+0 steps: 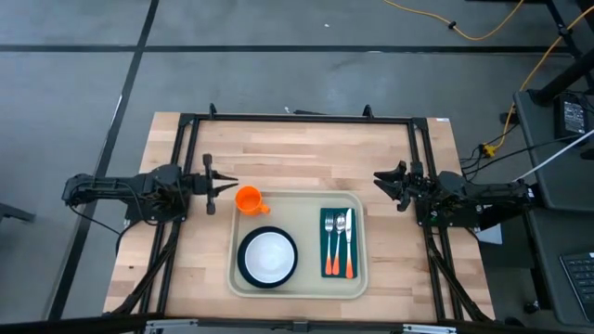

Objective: Set up tray
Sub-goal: Return to Home Position

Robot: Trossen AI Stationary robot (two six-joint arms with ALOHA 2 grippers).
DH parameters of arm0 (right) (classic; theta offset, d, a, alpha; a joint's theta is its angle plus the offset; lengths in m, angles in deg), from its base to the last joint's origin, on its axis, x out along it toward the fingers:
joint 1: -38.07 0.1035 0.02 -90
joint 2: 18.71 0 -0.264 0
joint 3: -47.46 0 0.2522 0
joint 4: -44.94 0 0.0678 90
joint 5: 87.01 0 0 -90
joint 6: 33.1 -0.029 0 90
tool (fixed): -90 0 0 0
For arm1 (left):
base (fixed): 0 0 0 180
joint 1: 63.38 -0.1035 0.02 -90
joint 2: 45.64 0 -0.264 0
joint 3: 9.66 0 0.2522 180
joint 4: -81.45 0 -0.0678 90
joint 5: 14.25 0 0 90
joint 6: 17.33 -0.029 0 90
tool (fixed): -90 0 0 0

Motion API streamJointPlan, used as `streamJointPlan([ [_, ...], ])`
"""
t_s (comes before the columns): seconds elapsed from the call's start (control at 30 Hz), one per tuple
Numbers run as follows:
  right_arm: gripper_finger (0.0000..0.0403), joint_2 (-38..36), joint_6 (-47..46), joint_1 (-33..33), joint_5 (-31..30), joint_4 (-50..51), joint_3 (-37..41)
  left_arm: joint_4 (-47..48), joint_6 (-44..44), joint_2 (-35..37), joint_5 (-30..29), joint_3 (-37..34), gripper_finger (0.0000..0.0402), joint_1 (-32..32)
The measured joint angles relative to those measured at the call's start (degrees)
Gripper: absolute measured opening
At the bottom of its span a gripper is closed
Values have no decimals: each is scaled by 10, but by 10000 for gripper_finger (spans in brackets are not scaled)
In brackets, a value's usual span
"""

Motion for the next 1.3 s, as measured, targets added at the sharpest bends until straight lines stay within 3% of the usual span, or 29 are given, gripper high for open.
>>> streamJointPlan([
  [0.2,170,0,1,0,0,0,0,-10,55,0,-15,0,58,0],
  [0.47,170,0,0,0,0,0,0,-8,50,2,-15,0,55,0],
  [0.77,170,0,0,0,0,0,0,-8,50,81,-16,0,56,-4],
  [1.3,170,2,0,0,0,1,0,-38,50,76,-19,0,56,-4],
])
